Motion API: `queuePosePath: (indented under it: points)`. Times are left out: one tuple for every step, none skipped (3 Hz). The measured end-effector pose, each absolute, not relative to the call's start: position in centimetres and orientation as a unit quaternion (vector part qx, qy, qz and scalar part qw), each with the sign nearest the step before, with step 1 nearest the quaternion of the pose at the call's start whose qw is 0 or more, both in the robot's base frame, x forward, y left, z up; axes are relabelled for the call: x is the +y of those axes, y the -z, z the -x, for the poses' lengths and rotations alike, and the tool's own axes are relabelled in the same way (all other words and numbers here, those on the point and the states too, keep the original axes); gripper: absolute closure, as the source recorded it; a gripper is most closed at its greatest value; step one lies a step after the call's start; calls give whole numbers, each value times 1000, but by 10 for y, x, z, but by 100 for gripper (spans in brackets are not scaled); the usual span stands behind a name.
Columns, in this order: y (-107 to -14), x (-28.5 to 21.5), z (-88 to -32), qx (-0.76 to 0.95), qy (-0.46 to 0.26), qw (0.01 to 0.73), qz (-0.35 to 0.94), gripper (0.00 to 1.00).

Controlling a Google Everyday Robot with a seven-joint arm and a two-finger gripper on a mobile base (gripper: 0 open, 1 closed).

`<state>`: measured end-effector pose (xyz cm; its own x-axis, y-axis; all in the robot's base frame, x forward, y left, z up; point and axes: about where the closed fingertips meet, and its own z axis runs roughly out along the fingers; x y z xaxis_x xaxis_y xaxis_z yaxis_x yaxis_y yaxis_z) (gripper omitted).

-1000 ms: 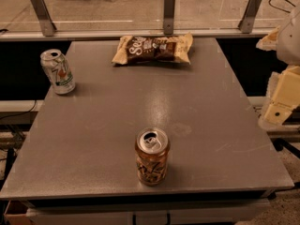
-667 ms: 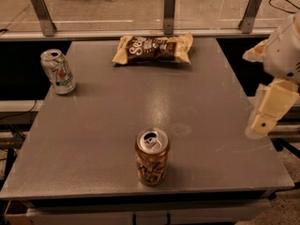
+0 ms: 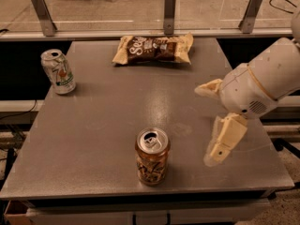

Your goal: Move orange can near brown chip bag

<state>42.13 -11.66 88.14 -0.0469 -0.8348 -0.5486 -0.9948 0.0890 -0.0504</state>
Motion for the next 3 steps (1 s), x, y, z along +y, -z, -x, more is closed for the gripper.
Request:
queuePosePath:
  points:
    - [-871,-80,-412,666,-263,260,648,0]
    - [-875,-49,-398,629,-328,292,641,0]
    - [-882,-18,-378,588,-366,329,641,0]
